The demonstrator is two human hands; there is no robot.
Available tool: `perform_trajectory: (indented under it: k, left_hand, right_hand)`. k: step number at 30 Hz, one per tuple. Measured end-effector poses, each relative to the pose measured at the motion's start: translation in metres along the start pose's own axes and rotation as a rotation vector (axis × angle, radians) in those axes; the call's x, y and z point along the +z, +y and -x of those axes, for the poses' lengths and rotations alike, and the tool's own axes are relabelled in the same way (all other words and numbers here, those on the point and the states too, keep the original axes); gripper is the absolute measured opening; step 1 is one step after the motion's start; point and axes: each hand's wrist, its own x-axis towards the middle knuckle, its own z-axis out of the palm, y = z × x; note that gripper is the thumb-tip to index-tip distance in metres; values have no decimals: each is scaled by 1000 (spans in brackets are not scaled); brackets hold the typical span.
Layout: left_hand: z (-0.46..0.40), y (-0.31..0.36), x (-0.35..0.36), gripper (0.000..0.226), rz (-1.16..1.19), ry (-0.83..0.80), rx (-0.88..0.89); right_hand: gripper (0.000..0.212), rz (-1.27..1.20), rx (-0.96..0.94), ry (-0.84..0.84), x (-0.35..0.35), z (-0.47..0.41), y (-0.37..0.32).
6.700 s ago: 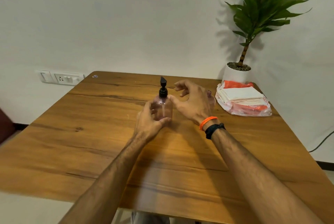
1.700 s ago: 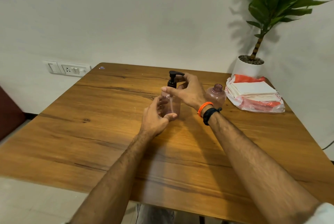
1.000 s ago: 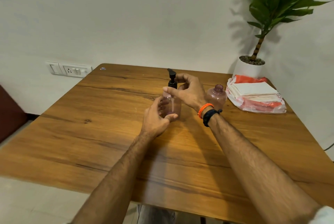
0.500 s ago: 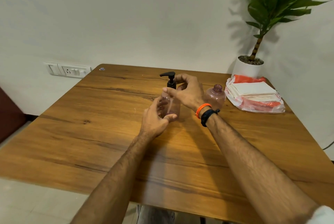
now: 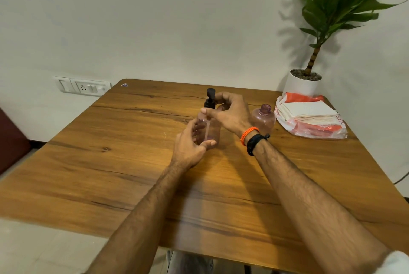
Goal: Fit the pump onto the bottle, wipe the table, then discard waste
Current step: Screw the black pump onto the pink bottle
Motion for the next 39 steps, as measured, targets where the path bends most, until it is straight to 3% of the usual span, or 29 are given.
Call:
perform_trajectory:
  k: [6, 15, 33, 39]
  left_hand:
    - [1, 3, -1, 72, -9, -12, -25]
    - [3, 7, -4, 77, 9, -31, -76]
    - [15, 51, -14, 92, -27, -64, -208]
    - [14, 95, -28, 108, -65, 91, -73]
  right_hand:
    - [32, -65, -4, -11, -7, -2, -9]
    - [31, -246, -69, 114, -26, -11, -38]
    - [32, -252, -83, 186, -88, -7, -61]
    - [28, -229, -89, 232, -111, -6, -61]
